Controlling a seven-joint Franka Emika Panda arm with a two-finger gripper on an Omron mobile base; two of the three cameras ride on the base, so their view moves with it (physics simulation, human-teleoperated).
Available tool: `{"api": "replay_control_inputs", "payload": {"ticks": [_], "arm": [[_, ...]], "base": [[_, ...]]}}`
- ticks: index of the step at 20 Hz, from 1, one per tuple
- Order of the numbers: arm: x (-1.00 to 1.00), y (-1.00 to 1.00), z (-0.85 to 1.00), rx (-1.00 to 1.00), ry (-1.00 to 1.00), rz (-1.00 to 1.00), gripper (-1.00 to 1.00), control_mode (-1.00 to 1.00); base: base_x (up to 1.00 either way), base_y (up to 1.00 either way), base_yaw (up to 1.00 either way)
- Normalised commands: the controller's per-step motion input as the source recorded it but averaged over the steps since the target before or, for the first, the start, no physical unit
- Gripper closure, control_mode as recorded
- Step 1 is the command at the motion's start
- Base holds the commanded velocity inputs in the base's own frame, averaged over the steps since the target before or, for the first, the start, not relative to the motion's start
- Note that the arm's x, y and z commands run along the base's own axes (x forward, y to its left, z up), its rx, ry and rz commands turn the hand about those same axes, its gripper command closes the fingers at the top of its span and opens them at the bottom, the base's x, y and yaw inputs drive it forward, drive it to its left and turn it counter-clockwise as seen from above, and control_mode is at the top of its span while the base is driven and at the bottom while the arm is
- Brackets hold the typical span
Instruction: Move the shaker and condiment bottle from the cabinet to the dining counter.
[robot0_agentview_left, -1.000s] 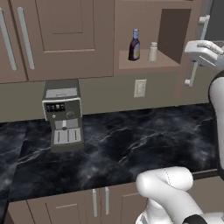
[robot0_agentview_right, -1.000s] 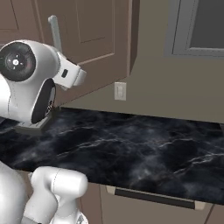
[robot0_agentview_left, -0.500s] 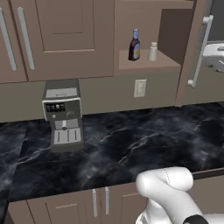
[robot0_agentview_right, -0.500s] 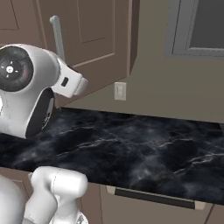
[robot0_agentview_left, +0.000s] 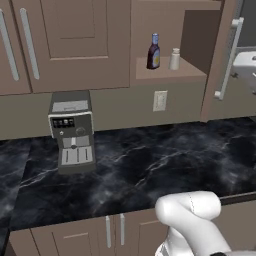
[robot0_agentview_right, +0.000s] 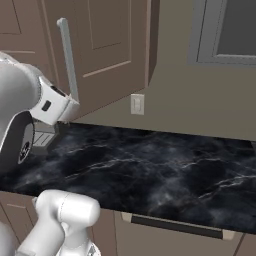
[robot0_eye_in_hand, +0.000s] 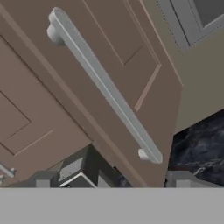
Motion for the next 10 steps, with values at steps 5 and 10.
{"api": "replay_control_inputs", "payload": {"ticks": [5,10], "arm": [[-0.01,0.53,0.0,0.02,0.06,-0.14,-1.0,-1.0],[0.15,0.54,0.0,0.02,0.17,-0.16,-1.0,-1.0]], "base": [[0.0,0.0,0.0],[0.0,0.0,0.0]]}}
